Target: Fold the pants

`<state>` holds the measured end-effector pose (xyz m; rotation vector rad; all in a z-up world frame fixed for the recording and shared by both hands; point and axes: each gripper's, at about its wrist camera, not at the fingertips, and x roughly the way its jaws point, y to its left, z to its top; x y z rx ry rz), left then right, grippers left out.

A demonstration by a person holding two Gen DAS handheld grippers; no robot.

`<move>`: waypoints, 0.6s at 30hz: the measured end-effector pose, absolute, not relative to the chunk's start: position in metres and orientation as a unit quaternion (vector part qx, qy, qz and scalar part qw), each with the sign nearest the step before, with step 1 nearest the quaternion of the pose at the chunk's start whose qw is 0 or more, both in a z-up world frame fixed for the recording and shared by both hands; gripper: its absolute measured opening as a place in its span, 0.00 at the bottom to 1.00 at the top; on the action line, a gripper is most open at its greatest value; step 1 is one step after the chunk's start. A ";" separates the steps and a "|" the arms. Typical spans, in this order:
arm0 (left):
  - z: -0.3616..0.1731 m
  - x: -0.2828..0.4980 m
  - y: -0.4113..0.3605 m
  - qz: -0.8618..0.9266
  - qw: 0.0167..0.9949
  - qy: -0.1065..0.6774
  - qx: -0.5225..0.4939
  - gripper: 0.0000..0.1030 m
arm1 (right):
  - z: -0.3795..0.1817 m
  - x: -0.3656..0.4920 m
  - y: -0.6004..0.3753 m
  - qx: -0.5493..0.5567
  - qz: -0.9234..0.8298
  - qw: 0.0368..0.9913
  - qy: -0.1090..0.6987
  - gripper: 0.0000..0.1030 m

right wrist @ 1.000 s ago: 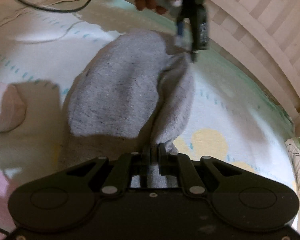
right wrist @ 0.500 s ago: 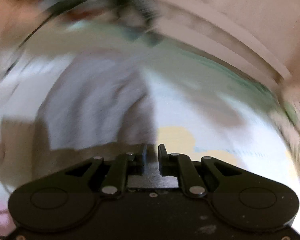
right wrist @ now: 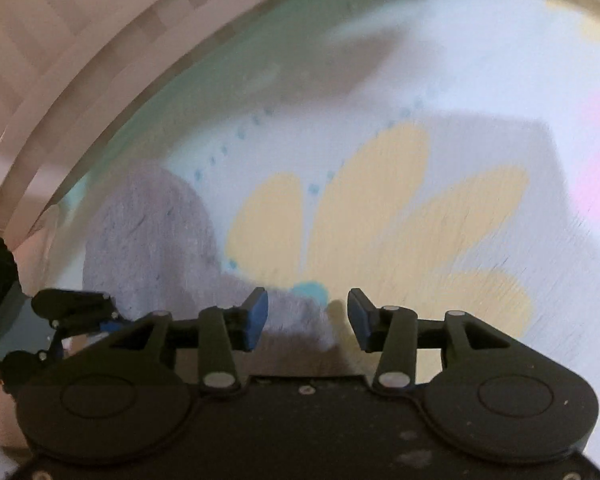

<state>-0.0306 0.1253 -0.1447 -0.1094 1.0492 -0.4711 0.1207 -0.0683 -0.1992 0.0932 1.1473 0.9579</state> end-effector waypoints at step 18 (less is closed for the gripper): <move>-0.107 0.046 0.160 -0.102 0.893 0.422 -0.118 0.69 | -0.196 -0.098 -0.028 -0.397 0.576 0.683 0.211 0.05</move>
